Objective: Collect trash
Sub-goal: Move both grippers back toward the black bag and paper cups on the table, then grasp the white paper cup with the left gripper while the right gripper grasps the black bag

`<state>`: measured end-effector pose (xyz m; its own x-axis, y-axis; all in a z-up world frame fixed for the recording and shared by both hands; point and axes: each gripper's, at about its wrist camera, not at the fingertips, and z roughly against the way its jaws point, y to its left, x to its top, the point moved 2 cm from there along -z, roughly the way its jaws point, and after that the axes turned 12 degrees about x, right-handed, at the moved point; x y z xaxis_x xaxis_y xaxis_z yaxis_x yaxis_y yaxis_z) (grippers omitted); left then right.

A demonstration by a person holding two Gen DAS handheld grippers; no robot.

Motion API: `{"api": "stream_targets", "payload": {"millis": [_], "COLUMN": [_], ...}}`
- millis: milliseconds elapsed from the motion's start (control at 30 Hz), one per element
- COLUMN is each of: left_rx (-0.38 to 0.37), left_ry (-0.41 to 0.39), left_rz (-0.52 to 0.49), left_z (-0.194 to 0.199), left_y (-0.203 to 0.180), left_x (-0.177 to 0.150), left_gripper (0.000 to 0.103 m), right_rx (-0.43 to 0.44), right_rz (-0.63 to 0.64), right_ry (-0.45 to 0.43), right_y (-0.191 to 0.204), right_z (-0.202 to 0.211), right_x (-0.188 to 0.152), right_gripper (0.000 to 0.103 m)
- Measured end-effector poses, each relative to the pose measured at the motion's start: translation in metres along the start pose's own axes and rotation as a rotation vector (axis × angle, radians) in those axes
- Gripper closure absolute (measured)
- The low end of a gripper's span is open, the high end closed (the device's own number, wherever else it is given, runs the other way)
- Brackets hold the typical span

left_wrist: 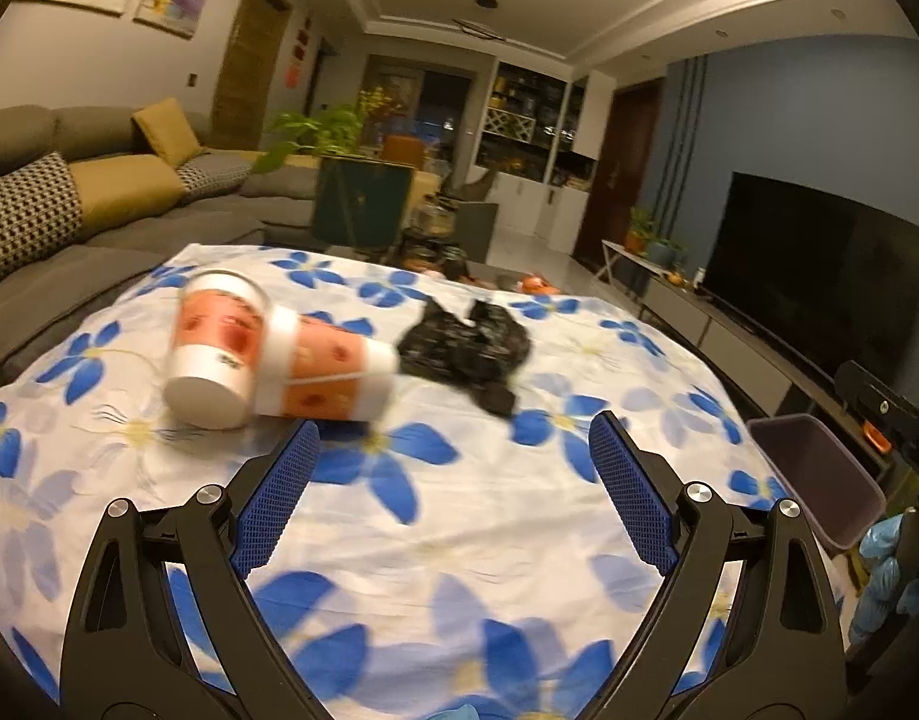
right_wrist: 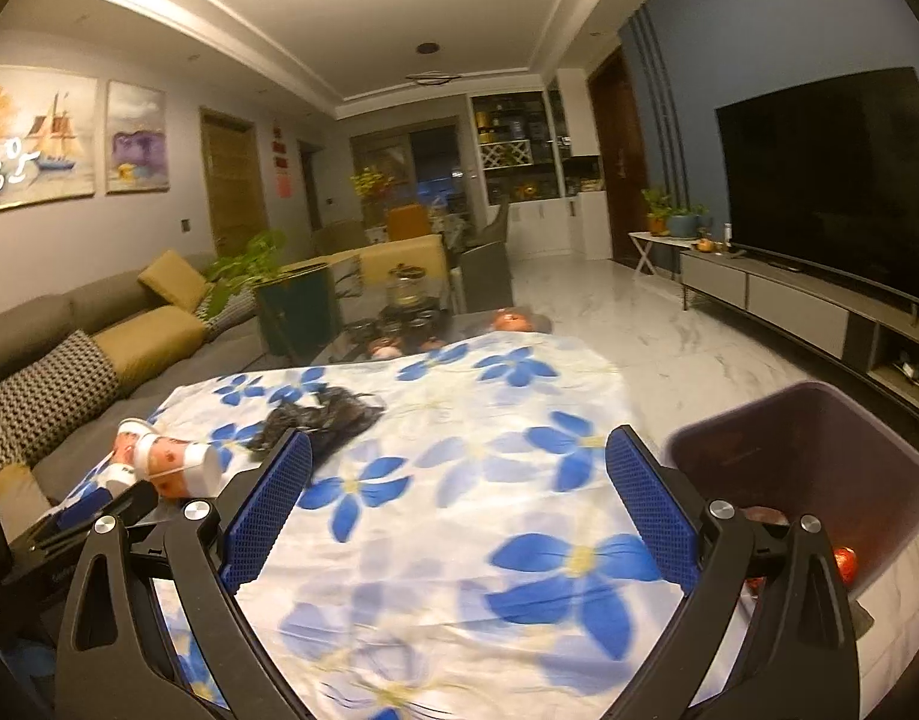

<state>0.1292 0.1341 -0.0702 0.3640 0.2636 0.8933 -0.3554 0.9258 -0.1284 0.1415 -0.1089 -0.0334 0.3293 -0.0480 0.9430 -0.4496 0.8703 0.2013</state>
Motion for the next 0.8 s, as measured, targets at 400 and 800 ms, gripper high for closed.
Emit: {"api": "stream_targets", "payload": {"millis": [400,800], "left_rx": [0.026,0.020], "left_ry": [0.012,0.066], "left_rz": [0.053,0.066], "left_z": [-0.032,-0.064], "left_y": [0.049,0.061], "left_x": [0.020,0.026], "left_gripper": [0.032,0.045], "right_rx": [0.092,0.134], "right_rz": [0.017,0.049], "right_ry": [0.053,0.080], "right_y": [0.048,0.070], "right_z": [-0.051,-0.085], "right_x": [-0.005,-0.010], "right_gripper": [0.008,0.008]}}
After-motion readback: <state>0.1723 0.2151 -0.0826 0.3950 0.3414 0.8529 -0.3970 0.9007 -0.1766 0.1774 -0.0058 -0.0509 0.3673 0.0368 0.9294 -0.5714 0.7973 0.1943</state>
